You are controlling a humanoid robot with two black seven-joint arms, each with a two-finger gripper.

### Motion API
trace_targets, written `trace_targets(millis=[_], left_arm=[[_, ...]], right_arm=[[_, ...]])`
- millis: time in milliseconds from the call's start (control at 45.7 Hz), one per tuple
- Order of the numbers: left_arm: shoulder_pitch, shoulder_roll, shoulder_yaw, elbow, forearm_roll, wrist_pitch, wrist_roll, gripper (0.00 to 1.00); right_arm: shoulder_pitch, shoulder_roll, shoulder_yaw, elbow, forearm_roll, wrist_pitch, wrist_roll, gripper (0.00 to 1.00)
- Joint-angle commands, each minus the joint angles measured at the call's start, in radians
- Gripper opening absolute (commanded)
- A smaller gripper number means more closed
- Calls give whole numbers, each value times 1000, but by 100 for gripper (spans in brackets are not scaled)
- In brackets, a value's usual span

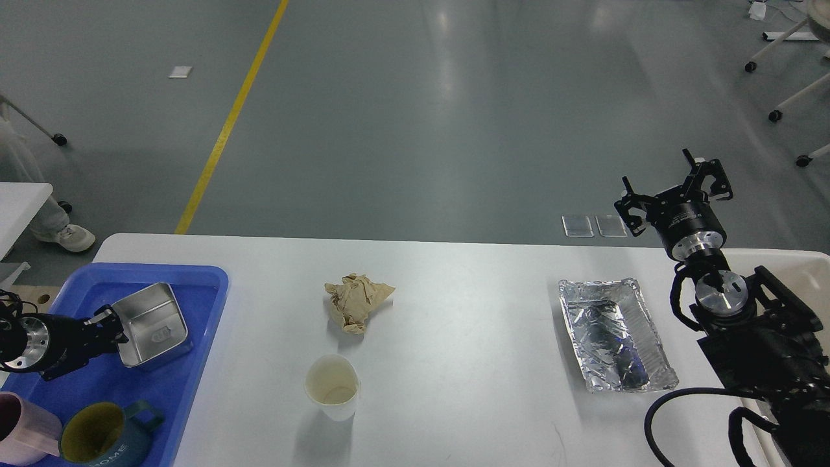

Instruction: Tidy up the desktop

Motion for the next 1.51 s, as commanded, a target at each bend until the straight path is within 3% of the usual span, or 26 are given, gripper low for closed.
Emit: trace_targets(millis=[0, 241, 394, 459, 525, 569, 788, 1006, 1116, 1269, 1488], left_arm=[[-1, 2, 1, 0, -4, 52, -3, 74], [-11, 23, -11, -7, -11, 31, -21, 79], [-54, 55, -19, -12, -16, -38, -40, 80], [-82, 62, -22, -12, -17, -52, -76, 80], [-102, 77, -69, -14, -31, -55, -156, 80], [-113, 79, -106, -17, -45, -59, -181, 80], [-269, 60, -145, -37, -51, -73, -149, 81], [-445, 6, -154, -37, -54, -47, -8, 82], [-511, -3, -185, -37, -76, 25, -11, 86], [-509, -61, -323, -27, -229, 128, -1, 89], [-412, -112, -474, -26, -529, 146, -12, 89]], right_arm=[[0, 2, -2, 0, 0, -4, 0, 100], [1, 3, 0, 0, 0, -5, 0, 100], [1, 2, -2, 0, 0, -5, 0, 100], [1, 2, -2, 0, 0, -5, 0, 100], [1, 3, -2, 0, -2, -5, 0, 100], [-2, 3, -2, 0, 0, -5, 0, 100], [-6, 3, -2, 0, 0, -5, 0, 100], [-3, -4, -2, -1, -2, -7, 0, 100], [-3, -3, -2, -3, -2, -10, 0, 100], [-3, -3, -2, -3, -2, -14, 0, 100], [0, -4, -41, -1, -2, -16, 0, 100]])
